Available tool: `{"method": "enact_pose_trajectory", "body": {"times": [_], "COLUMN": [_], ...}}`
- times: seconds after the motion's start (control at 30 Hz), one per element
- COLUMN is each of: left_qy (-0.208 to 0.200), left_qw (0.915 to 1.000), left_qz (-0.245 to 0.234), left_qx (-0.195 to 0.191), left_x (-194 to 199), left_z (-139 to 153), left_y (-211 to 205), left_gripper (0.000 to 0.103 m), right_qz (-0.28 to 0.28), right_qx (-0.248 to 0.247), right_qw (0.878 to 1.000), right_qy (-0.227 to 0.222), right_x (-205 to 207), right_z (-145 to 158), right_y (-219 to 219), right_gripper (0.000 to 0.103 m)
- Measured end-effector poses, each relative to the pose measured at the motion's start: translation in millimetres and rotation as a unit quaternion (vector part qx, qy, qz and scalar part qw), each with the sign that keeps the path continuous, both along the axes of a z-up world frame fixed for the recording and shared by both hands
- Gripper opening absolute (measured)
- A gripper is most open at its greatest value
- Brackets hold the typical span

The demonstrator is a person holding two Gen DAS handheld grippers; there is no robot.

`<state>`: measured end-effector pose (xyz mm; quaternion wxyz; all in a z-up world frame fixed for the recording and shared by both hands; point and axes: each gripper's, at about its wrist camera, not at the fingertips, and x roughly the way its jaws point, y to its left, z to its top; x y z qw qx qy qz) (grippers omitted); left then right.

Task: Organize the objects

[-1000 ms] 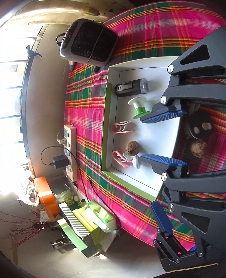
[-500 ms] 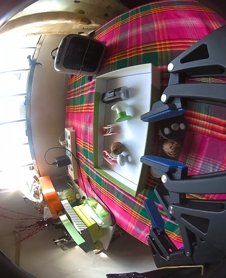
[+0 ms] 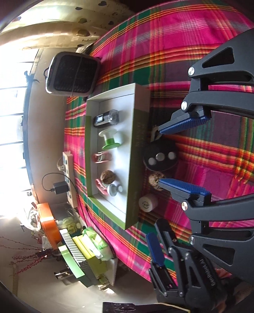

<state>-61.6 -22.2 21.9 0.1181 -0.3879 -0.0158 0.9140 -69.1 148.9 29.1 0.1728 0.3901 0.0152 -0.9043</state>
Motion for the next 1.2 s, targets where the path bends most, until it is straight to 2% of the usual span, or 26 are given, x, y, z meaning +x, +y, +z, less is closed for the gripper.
{"method": "enact_pose_trajectory", "body": {"times": [0.13, 0.63, 0.83, 1.07, 1.2], "left_qy": [-0.017, -0.034, -0.038, -0.039, -0.039], "left_qw": [0.9998, 0.9986, 0.9983, 0.9989, 0.9989], "left_qz": [-0.004, -0.012, -0.007, 0.001, 0.008], "left_qx": [0.007, -0.037, -0.044, -0.027, -0.024], "left_x": [-7, -36, -42, -47, -46], "left_z": [-5, -14, -17, -17, -17], "left_y": [1, 20, 22, 17, 13], "left_gripper": [0.04, 0.04, 0.04, 0.04, 0.033], "right_qz": [-0.002, -0.005, -0.001, 0.008, 0.014], "right_qx": [0.002, 0.008, 0.01, 0.03, 0.038], "right_qw": [1.0, 1.0, 0.999, 0.999, 0.999], "right_qy": [-0.011, -0.029, -0.033, -0.036, -0.033], "right_x": [3, 4, 2, -2, -7], "right_z": [-7, -15, -17, -19, -18], "right_y": [7, 16, 15, 6, 0], "right_gripper": [0.049, 0.049, 0.049, 0.049, 0.049]}}
